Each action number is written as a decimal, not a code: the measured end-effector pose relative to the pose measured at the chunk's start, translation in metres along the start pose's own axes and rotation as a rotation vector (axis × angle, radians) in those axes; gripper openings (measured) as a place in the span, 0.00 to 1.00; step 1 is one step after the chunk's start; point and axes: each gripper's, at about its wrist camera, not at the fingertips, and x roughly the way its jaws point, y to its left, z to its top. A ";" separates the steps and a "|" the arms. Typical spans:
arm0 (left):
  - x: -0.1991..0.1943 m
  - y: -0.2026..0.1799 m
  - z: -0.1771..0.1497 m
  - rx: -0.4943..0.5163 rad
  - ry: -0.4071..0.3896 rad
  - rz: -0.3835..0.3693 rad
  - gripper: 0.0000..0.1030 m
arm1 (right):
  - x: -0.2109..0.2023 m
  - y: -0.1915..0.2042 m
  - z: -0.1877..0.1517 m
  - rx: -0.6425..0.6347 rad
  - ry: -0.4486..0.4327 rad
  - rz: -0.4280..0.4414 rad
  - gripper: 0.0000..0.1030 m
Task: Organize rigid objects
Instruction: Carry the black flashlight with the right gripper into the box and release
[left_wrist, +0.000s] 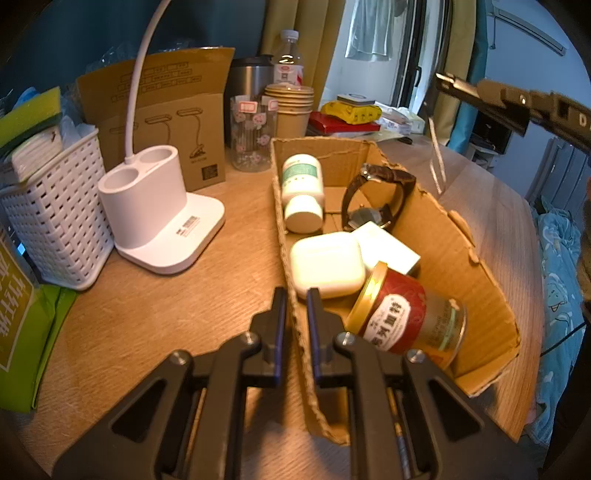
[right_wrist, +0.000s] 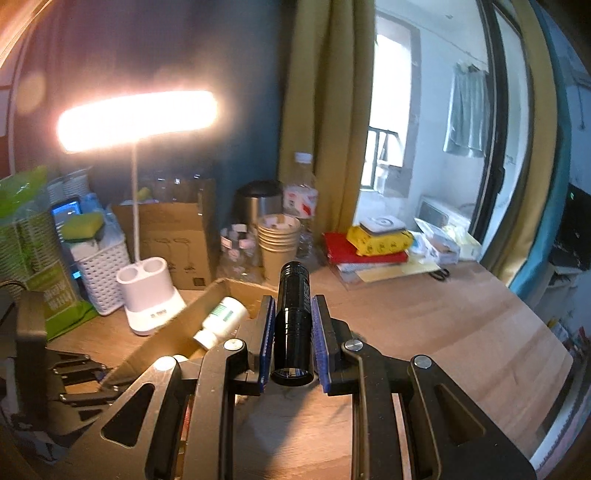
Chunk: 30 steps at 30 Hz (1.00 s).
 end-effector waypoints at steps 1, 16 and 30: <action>0.000 0.000 0.000 0.000 0.000 0.000 0.12 | -0.001 0.004 0.002 -0.007 -0.006 0.005 0.21; 0.000 0.000 0.000 -0.001 0.000 0.000 0.12 | -0.011 0.050 0.013 -0.121 -0.048 0.086 0.21; 0.000 0.000 0.000 0.000 0.000 0.000 0.12 | 0.028 0.061 -0.014 -0.126 0.064 0.124 0.21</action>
